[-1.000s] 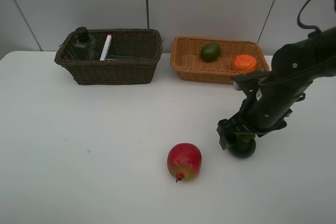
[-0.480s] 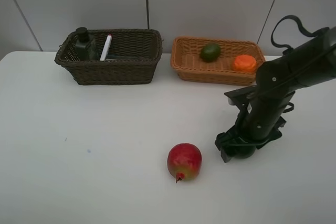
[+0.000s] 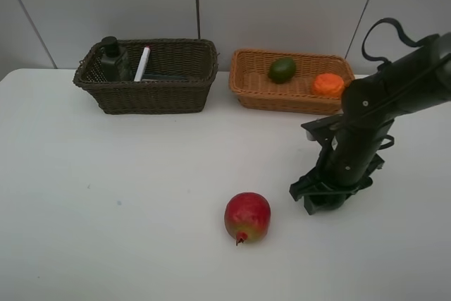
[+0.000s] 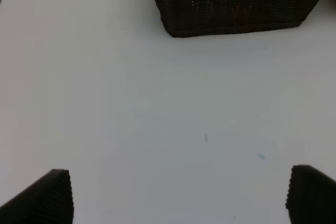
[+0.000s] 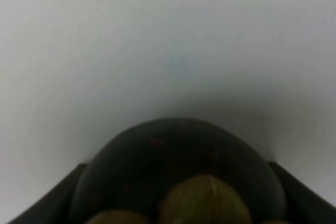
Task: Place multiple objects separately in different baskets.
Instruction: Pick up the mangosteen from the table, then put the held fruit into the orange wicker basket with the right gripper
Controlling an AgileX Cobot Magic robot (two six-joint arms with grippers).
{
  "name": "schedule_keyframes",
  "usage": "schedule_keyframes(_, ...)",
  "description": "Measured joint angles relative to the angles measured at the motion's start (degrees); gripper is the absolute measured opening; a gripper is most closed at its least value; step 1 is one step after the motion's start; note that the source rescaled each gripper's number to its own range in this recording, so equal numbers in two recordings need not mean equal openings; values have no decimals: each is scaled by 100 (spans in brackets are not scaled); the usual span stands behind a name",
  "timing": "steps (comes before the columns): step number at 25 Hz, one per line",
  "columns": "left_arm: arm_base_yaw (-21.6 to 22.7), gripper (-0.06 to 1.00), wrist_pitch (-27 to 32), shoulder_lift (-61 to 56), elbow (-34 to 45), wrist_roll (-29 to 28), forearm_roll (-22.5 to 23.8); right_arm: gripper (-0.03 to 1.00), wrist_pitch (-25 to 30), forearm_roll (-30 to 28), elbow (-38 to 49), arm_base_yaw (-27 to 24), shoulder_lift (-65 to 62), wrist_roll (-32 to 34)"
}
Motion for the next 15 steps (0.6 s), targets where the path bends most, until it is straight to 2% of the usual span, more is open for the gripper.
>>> schedule_keyframes(5,0,100,0,0,0,0,0,14,723,157,-752,0,-153,-20)
schedule_keyframes(10,0,100,0,0,0,0,0,14,1103,-175,-2228,-57,-175,-52)
schedule_keyframes(15,0,100,0,0,0,0,0,14,1505,-232,-3896,-530,543,-298)
